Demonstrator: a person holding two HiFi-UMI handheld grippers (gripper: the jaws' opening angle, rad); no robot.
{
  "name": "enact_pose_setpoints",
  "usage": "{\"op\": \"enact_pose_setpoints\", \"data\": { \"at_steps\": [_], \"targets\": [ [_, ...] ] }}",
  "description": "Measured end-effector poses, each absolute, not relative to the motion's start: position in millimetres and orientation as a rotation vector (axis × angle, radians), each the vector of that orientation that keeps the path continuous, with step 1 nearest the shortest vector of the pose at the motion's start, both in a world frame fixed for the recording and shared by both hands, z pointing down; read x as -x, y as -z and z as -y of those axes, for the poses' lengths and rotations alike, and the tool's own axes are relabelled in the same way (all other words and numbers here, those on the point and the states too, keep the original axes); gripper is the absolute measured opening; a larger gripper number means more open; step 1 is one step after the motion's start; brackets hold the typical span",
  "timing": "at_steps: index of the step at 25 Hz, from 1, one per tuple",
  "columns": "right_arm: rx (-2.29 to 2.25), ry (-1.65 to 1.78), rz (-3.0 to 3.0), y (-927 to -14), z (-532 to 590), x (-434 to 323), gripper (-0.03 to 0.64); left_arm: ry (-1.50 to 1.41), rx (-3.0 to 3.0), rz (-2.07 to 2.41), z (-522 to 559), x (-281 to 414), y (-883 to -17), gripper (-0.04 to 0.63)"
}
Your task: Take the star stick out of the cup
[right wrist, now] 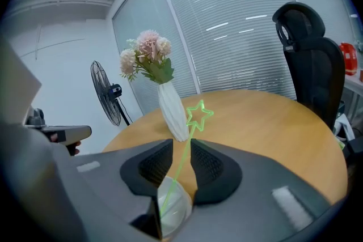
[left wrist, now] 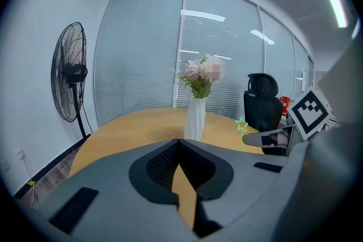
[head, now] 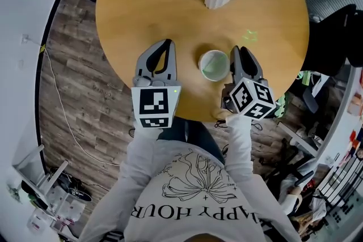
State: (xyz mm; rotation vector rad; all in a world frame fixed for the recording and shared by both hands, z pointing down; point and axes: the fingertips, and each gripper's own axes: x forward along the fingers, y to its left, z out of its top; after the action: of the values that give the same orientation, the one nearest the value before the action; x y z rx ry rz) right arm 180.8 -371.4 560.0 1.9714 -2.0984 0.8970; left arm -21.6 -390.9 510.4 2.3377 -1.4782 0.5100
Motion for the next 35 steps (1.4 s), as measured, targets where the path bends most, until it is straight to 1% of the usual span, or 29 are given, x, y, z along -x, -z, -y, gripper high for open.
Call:
{"op": "enact_pose_setpoints", "data": {
  "at_steps": [14,15,17,20,21,29,35],
  "targets": [
    [-2.000,-0.992,2.108,-574,380,-183,0.104,-0.537,-2.317,1.458,393,24,-529,0.006],
    [-2.005,-0.995,2.108,-574,380,-183,0.098,-0.534,-2.315,1.456,393,24,-529,0.006],
    [-2.011,-0.995,2.104,-574,380,-183,0.061,-0.526,-2.310,1.454,394,26,-528,0.006],
    [-2.012,-0.997,2.108,-576,383,-183,0.058,-0.526,-2.309,1.453,395,26,-530,0.006],
    [-2.014,-0.998,2.111,-575,384,-183,0.046,-0.528,-2.309,1.454,395,26,-530,0.006],
    [-2.027,-0.993,2.165,-564,381,-182,0.017,-0.515,-2.306,1.468,390,21,-526,0.006],
    [-2.007,-0.952,2.234,-542,379,-175,0.015,-0.483,-2.318,1.477,385,18,-510,0.006]
  ]
}}
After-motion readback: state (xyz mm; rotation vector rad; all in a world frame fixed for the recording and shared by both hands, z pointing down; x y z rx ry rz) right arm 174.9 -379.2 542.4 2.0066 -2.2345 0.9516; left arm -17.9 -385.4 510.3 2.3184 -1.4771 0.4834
